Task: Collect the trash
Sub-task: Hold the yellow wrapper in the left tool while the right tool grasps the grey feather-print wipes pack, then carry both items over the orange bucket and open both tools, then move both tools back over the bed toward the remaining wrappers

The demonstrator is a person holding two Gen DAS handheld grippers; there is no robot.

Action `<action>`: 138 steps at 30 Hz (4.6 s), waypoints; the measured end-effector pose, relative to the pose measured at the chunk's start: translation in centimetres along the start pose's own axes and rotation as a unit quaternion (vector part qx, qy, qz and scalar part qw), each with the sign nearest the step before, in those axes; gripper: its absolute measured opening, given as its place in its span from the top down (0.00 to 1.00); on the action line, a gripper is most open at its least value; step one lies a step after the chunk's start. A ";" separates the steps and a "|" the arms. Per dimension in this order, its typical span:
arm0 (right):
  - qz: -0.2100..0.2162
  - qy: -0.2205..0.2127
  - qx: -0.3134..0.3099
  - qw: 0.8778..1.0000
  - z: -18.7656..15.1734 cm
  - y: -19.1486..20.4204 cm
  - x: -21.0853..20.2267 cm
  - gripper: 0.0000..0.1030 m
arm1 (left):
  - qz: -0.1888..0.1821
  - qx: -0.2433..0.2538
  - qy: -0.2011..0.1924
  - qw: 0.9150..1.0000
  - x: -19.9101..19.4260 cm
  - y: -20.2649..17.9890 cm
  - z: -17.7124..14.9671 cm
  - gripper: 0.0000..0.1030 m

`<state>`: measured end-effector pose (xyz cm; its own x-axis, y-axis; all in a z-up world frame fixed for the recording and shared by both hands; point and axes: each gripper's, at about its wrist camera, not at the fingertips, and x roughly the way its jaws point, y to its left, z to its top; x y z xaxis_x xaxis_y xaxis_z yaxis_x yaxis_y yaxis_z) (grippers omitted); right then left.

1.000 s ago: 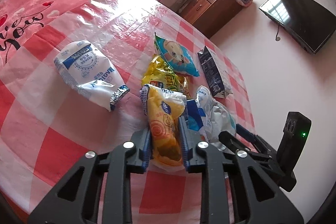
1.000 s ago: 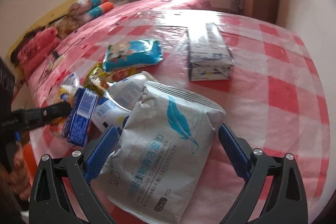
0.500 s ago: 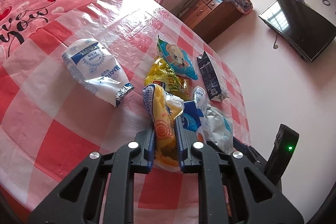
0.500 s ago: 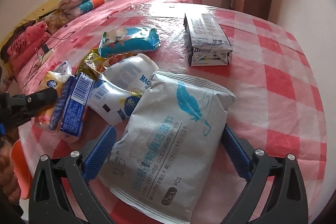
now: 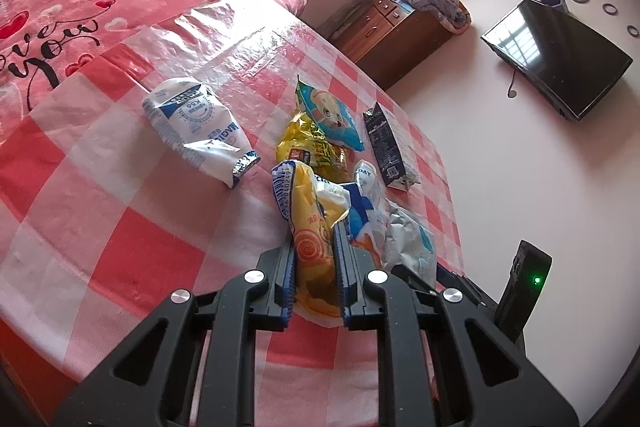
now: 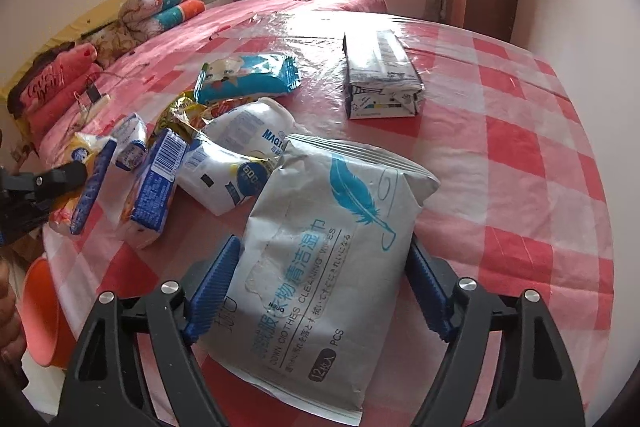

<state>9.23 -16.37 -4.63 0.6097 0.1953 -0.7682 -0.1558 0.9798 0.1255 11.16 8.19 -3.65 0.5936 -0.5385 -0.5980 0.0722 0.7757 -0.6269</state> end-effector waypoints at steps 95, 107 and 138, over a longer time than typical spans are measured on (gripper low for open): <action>0.300 0.007 -0.204 0.932 -6.5 28.1 -4.9 0.12 | 0.396 -0.023 -0.041 0.917 -18.3 16.0 -9.0 0.18; 0.275 -0.034 -0.161 0.947 -5.6 23.9 -5.7 0.08 | 0.425 0.050 -0.031 0.903 -15.4 11.2 -7.0 0.17; 0.240 -0.090 -0.062 0.965 -3.0 12.7 -6.5 0.08 | 0.455 0.186 -0.016 0.871 -8.3 1.3 -5.9 0.13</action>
<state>0.96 -5.32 0.09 0.5666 0.6409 -0.5179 -0.5394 0.7636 0.3549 1.59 11.70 -2.41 0.5613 0.3603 -0.7451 -0.1887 0.9323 0.3086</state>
